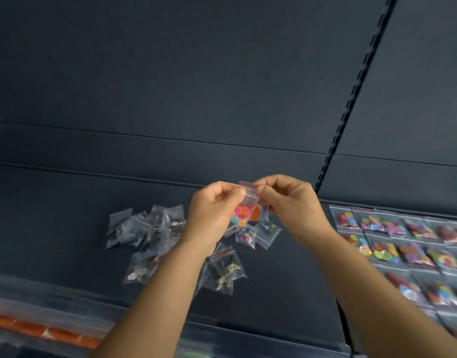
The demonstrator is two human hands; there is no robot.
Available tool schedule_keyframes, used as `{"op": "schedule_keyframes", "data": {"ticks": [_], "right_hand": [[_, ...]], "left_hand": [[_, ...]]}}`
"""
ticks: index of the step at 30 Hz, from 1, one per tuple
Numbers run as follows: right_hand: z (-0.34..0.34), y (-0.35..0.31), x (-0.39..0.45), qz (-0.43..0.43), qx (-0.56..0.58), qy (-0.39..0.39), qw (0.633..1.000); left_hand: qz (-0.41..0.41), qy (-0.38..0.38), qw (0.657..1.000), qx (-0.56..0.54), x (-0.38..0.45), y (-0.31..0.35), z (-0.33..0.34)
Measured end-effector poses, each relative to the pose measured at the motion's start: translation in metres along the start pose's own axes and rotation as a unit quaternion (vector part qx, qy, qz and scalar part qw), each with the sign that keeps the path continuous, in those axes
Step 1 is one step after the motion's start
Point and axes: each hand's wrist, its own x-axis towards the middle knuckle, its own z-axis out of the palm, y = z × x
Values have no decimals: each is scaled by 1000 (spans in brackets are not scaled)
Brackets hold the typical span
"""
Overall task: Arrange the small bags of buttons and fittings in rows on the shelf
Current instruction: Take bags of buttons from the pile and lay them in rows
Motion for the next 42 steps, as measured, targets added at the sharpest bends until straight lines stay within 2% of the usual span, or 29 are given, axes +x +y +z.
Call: {"op": "schedule_keyframes", "data": {"ticks": [6,11,15,19,24,30,37,42], "right_hand": [[-73,-1,-26,52,72,2,996],[-155,5,-39,54,52,111,991],[-236,11,-50,49,53,165,984],[-306,18,-67,61,70,183,979],[-368,25,-90,67,65,201,975],[-403,34,-114,75,24,175,981],[-428,43,-144,100,-1,218,971],[-453,51,-168,108,-5,279,954]], "left_hand": [[-2,-5,1000,-19,-16,12,80],[-19,-63,997,-32,-42,16,159],[-50,-115,992,-15,-67,17,226],[-71,-108,991,-14,-92,18,292],[-88,-142,986,12,-116,24,345],[-2,-165,981,99,-131,30,384],[81,-201,963,159,-149,20,410],[80,-216,960,160,-169,16,422]]}}
